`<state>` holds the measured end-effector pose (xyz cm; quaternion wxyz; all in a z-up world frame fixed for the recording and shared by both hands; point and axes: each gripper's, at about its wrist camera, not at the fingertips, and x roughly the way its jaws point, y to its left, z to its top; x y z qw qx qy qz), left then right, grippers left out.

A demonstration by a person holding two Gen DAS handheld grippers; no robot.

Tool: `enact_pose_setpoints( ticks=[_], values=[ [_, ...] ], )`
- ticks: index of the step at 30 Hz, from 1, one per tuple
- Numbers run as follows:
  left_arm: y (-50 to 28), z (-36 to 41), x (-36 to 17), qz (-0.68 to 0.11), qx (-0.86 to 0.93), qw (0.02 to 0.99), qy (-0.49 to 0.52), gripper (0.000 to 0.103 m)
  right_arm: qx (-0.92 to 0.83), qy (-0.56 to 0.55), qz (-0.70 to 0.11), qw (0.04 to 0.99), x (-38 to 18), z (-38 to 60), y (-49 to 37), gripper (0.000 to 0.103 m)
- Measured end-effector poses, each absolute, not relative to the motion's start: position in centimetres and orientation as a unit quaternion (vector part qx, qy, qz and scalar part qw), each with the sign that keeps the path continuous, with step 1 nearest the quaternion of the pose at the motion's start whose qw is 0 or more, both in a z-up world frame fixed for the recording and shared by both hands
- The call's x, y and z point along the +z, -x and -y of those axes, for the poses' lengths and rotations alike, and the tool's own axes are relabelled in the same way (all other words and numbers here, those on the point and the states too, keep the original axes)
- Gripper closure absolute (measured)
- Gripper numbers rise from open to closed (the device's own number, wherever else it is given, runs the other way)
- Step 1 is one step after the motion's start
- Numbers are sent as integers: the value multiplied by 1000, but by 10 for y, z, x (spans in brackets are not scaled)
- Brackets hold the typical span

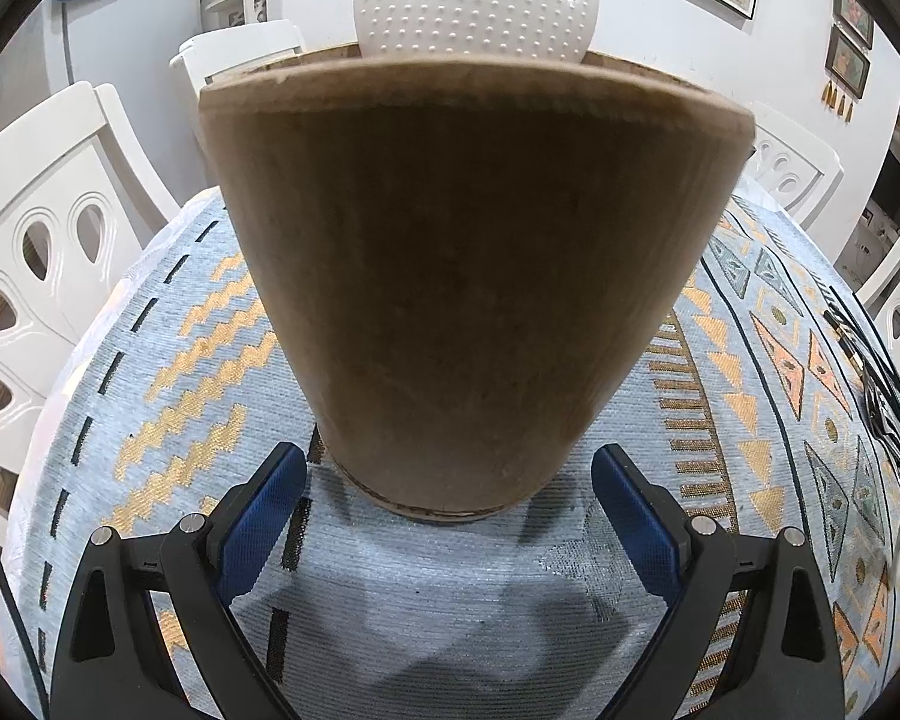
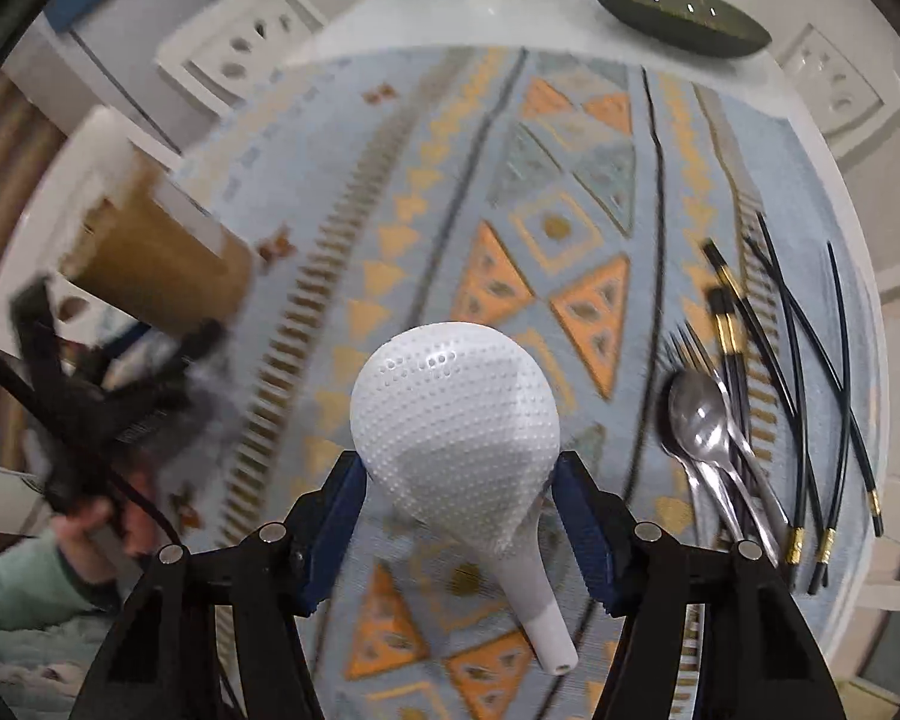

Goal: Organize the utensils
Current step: 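Lower the second paddle into the wooden cup and open the right tool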

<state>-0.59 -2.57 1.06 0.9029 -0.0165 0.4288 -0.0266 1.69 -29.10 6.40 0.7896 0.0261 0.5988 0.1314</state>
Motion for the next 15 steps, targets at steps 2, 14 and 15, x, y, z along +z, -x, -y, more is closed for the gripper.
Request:
enact_pose_setpoints(
  ticks=[2, 14, 15],
  values=[
    [6, 26, 11, -429, -26, 903, 16, 7, 140, -36, -585, 798, 76, 286, -19, 41],
    [6, 28, 11, -429, -25, 903, 14, 7, 225, -156, -427, 862, 187, 252, -52, 42],
    [6, 28, 11, -429, -25, 903, 14, 7, 234, -165, -410, 866, 198, 246, -56, 57]
  ],
)
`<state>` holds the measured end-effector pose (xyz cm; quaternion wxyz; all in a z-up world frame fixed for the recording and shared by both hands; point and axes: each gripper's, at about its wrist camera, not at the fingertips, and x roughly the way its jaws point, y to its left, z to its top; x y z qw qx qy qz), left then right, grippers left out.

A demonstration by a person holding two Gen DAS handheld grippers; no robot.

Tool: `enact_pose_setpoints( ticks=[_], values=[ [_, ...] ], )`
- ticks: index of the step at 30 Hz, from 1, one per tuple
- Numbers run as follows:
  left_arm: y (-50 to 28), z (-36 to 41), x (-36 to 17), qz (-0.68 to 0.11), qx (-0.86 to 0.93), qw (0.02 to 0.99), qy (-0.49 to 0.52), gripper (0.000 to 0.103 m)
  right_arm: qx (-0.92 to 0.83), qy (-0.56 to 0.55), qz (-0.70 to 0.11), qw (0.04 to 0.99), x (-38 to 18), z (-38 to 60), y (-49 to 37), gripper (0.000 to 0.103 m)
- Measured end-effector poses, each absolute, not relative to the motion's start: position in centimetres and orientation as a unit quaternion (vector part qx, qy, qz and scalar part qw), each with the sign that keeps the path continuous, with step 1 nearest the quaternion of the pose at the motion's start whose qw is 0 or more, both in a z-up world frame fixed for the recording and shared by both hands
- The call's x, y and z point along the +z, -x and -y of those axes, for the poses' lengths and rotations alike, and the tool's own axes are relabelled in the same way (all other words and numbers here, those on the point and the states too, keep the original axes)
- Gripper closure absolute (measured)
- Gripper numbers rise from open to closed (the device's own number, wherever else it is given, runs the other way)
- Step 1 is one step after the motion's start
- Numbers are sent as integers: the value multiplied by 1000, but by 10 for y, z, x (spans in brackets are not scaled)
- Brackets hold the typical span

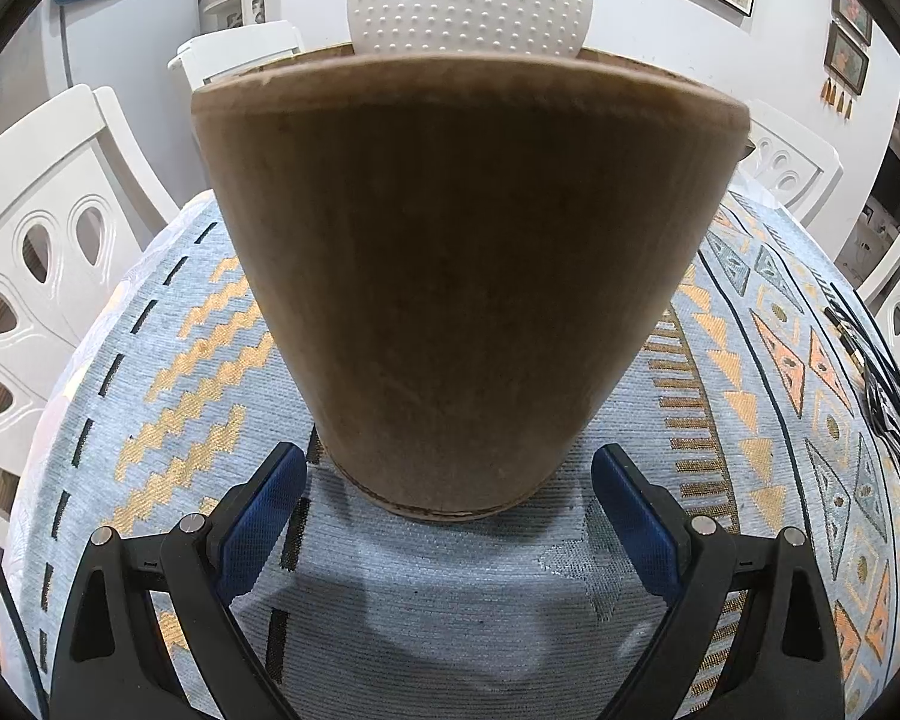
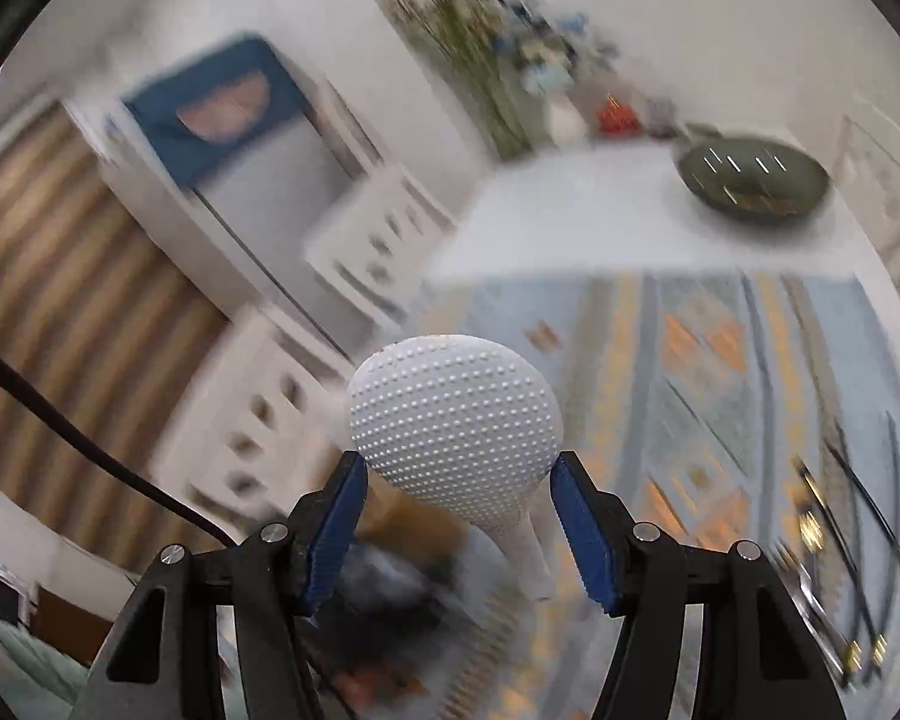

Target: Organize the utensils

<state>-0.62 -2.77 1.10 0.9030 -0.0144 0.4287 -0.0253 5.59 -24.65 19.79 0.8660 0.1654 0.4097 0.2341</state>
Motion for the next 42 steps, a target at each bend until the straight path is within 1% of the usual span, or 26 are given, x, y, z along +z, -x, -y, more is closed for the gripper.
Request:
enact_pose_setpoints(
  ticks=[1, 2, 5, 8, 12, 13, 14, 15, 16, 17, 19, 21, 23, 25, 29, 35, 37, 38, 39, 40, 42],
  values=[
    [6, 28, 11, -429, -25, 903, 14, 7, 243, -172, -395, 869, 209, 240, -59, 74],
    [6, 28, 11, -429, -25, 903, 14, 7, 260, -181, -383, 868, 220, 232, -66, 83],
    [6, 29, 12, -428, -25, 903, 12, 7, 288, -195, -358, 867, 235, 213, -82, 83],
    [7, 29, 12, -427, -25, 904, 12, 7, 306, -182, -361, 862, 233, 193, -92, 84],
    [7, 28, 12, -429, -25, 903, 13, 7, 303, -172, -386, 854, 217, 194, -108, 83],
    [7, 28, 12, -429, -26, 903, 12, 7, 305, -173, -400, 847, 211, 195, -116, 82],
    [7, 28, 12, -429, -26, 903, 11, 7, 307, -172, -414, 840, 201, 199, -130, 77],
    [6, 28, 12, -430, -26, 903, 11, 7, 308, -168, -426, 834, 193, 202, -137, 61],
    [6, 28, 12, -430, -27, 902, 11, 7, 314, -160, -442, 825, 184, 202, -150, 48],
    [6, 28, 12, -430, -27, 902, 12, 7, 324, -155, -453, 816, 174, 204, -160, 32],
    [5, 28, 12, -432, -28, 901, 13, 7, 333, -134, -473, 805, 155, 208, -174, 32],
    [3, 27, 11, -434, -27, 900, 15, 7, 349, -98, -507, 782, 130, 200, -200, 38],
    [0, 26, 11, -436, -26, 899, 15, 7, 370, -76, -546, 748, 102, 190, -228, 41],
    [0, 24, 10, -437, -25, 899, 15, 7, 382, -54, -572, 724, 79, 180, -246, 42],
    [-2, 22, 9, -440, -22, 897, 13, 7, 407, 32, -619, 671, 28, 137, -278, 42],
    [-7, 21, 7, -445, -18, 895, 12, 7, 448, 128, -620, 631, -5, 76, -293, 42],
    [-8, 21, 7, -446, -17, 895, 11, 7, 446, 159, -626, 619, -14, 65, -294, 39],
    [-9, 21, 7, -446, -17, 895, 11, 7, 457, 174, -615, 619, -12, 60, -290, 38],
    [-10, 21, 7, -446, -16, 895, 11, 7, 457, 190, -610, 619, -13, 56, -286, 39],
    [-10, 20, 8, -445, -16, 895, 12, 7, 452, 211, -605, 621, -14, 53, -281, 42],
    [-13, 23, 10, -444, -16, 896, 12, 7, 435, 280, -570, 638, -13, 47, -263, 57]
  ],
)
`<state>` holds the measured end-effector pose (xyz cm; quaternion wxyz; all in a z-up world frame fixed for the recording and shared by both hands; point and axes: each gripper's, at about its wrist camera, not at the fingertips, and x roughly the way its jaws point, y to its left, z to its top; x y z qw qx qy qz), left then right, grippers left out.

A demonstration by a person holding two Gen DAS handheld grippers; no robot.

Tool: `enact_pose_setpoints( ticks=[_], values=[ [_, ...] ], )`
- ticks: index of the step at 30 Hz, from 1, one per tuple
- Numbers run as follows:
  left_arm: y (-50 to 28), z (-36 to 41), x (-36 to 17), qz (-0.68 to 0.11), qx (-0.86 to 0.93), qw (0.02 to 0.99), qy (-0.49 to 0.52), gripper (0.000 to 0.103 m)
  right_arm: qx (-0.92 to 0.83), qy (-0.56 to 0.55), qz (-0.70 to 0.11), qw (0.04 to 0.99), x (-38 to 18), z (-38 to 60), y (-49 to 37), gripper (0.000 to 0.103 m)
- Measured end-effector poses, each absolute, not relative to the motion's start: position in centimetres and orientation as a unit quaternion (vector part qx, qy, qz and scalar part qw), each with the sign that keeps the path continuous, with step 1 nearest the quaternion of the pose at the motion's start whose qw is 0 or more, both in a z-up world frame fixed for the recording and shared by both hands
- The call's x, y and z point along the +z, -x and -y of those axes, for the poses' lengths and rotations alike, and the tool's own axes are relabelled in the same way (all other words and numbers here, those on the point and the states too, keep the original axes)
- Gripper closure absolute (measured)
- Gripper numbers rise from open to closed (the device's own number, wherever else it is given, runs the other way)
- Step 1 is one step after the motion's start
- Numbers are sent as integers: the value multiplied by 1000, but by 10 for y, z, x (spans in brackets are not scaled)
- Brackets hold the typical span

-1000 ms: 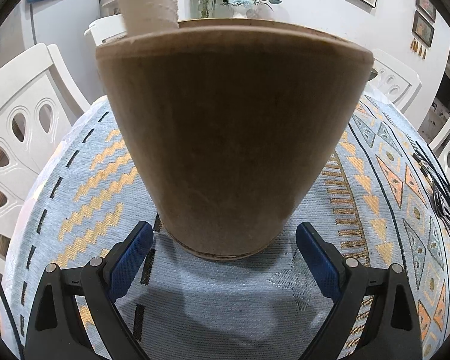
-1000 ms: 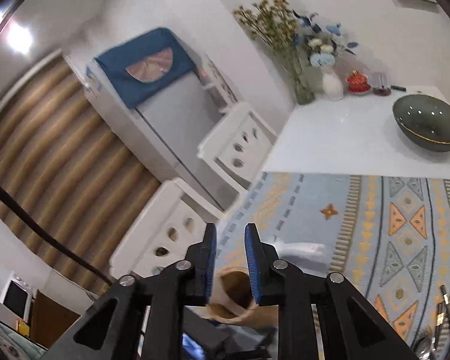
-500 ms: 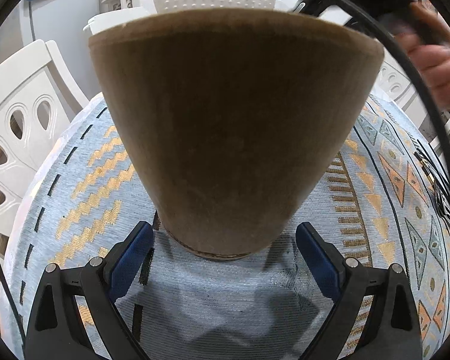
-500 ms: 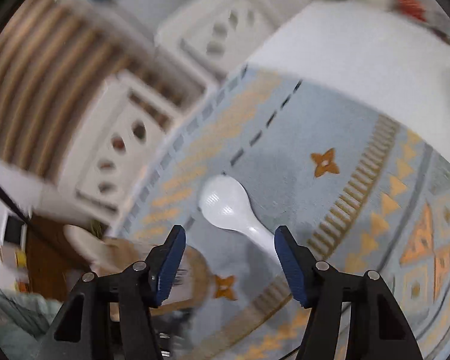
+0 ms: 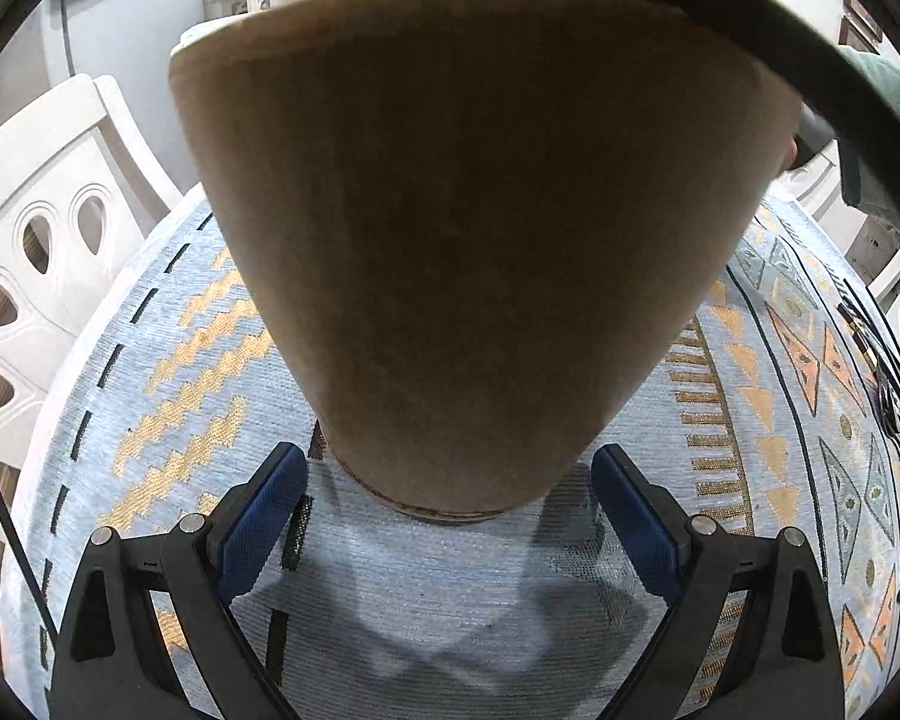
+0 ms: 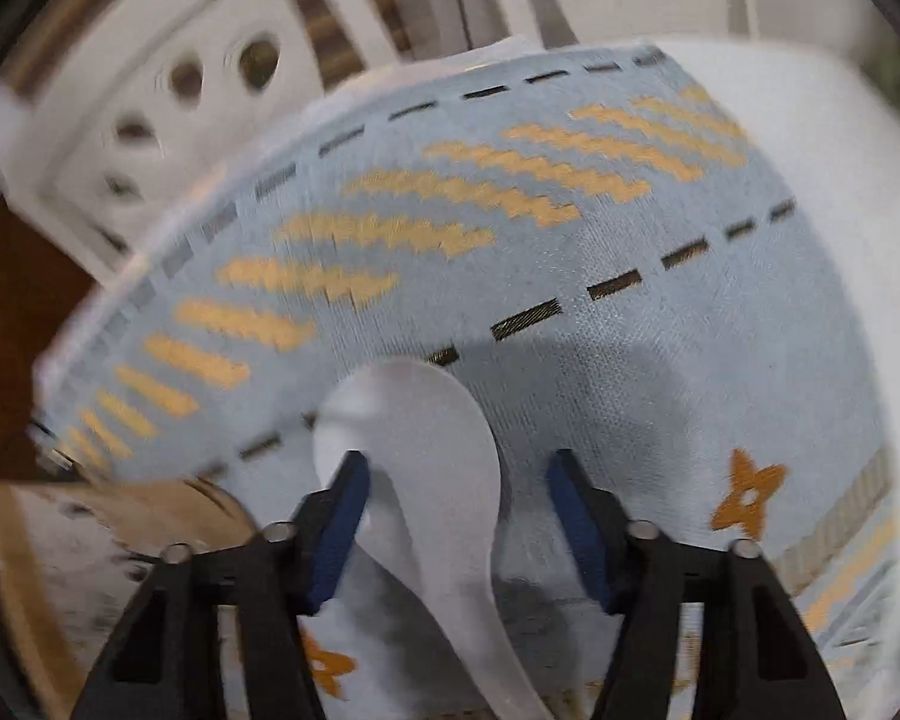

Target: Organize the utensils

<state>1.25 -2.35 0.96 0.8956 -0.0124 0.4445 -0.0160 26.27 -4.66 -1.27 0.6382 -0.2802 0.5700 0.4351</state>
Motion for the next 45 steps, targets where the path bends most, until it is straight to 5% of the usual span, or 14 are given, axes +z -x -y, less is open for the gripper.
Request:
enact_pose_setpoints(
  ticks=[2, 8, 23, 26, 35, 45],
  values=[
    [-9, 25, 9, -444, -16, 896, 13, 7, 439, 277, -563, 643, -9, 50, -254, 82],
    [-8, 23, 11, -442, -14, 897, 16, 7, 433, 232, -563, 665, 17, 80, -243, 99],
    [-2, 25, 16, -438, -7, 899, 21, 7, 421, 234, -618, 621, -8, 57, -229, 92],
    [-2, 28, 15, -437, -7, 899, 18, 7, 425, 211, -608, 637, -3, 63, -227, 97],
    [18, 43, 25, -388, -13, 922, -9, 7, 314, 142, -496, 797, 98, 157, -204, 98],
    [12, 45, 21, -402, -13, 916, -5, 7, 307, -117, -341, 881, 230, 195, -143, 97]
  ],
)
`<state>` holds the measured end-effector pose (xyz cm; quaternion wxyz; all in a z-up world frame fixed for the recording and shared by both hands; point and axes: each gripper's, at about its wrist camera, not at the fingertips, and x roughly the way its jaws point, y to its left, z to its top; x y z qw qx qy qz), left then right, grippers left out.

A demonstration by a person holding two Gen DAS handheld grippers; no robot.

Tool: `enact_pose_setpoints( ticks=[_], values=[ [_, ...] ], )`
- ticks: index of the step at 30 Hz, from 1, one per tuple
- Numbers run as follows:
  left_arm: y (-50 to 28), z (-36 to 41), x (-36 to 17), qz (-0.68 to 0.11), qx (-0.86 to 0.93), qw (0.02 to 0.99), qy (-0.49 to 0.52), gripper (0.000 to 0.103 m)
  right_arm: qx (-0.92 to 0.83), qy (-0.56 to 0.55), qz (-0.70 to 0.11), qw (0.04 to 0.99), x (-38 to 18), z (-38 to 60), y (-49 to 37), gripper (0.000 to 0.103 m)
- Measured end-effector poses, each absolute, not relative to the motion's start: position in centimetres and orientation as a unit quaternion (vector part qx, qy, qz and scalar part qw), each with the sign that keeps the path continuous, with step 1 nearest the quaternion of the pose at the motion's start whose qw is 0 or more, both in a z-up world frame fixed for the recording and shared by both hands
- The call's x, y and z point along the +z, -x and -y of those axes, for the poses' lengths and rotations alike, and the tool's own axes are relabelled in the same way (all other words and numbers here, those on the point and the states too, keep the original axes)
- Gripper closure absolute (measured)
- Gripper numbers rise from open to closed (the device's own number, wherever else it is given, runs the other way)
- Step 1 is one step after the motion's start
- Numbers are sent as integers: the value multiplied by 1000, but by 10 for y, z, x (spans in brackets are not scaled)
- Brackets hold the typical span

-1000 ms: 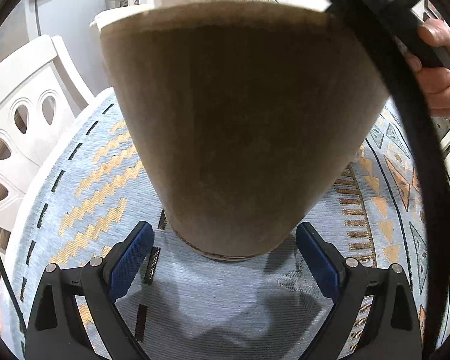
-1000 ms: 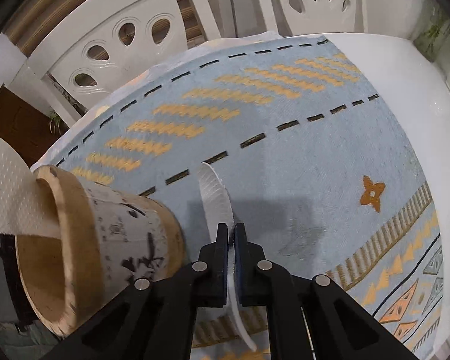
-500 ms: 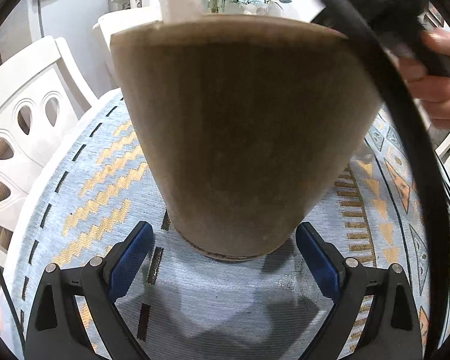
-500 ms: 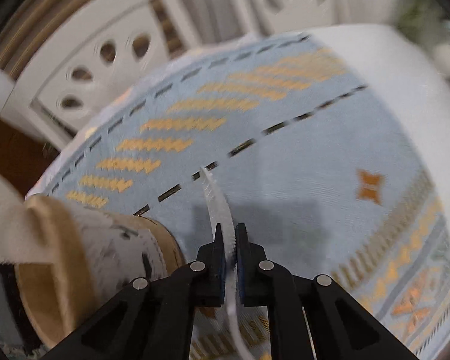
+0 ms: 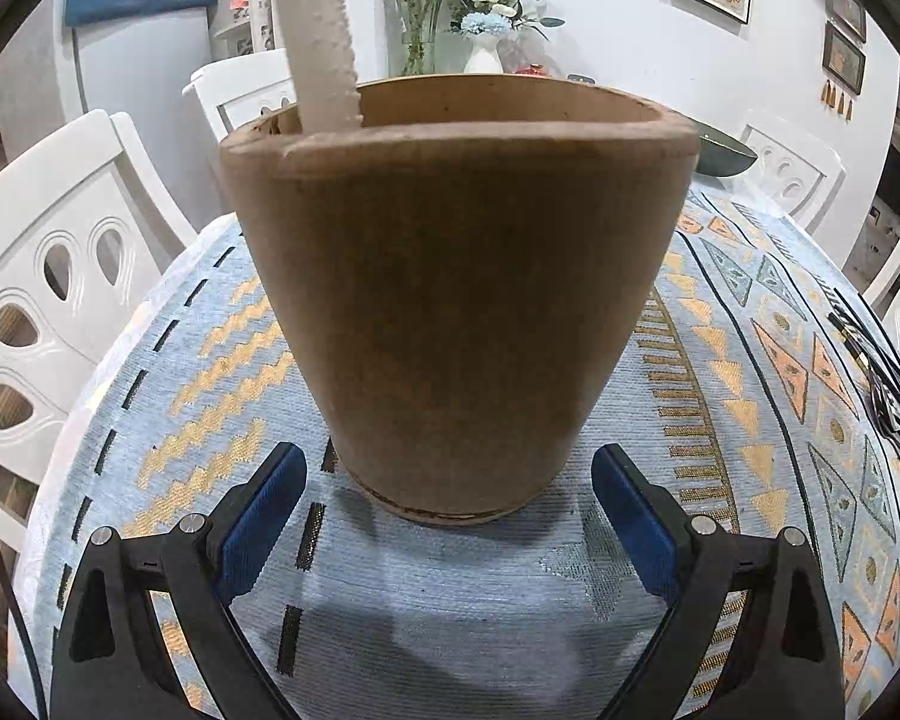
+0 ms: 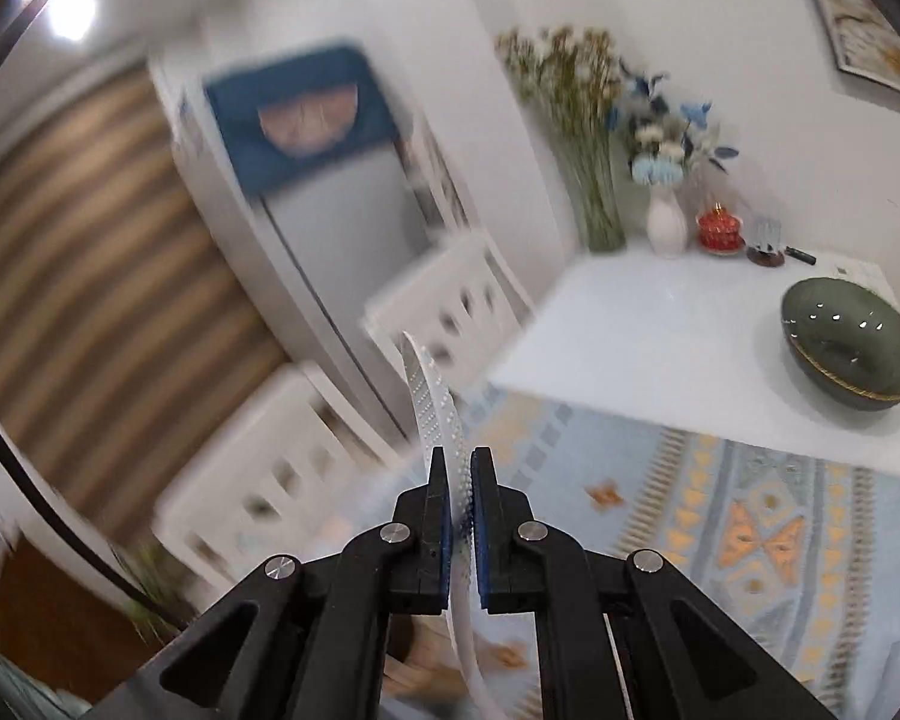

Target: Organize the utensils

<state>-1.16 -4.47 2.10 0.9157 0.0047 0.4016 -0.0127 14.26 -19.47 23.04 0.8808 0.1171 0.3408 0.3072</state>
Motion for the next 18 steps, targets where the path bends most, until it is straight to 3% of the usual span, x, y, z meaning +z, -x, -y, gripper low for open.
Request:
enact_pose_setpoints(
  ticks=[4, 10, 18],
  values=[
    [11, 46, 20, -400, -14, 916, -10, 7, 329, -172, -341, 864, 230, 160, -142, 97],
    [9, 37, 18, -404, -12, 915, -2, 7, 316, -142, -364, 865, 203, 111, -153, 97],
    [4, 35, 17, -408, -17, 913, -7, 7, 299, -145, -378, 864, 174, 116, -156, 97]
  ],
)
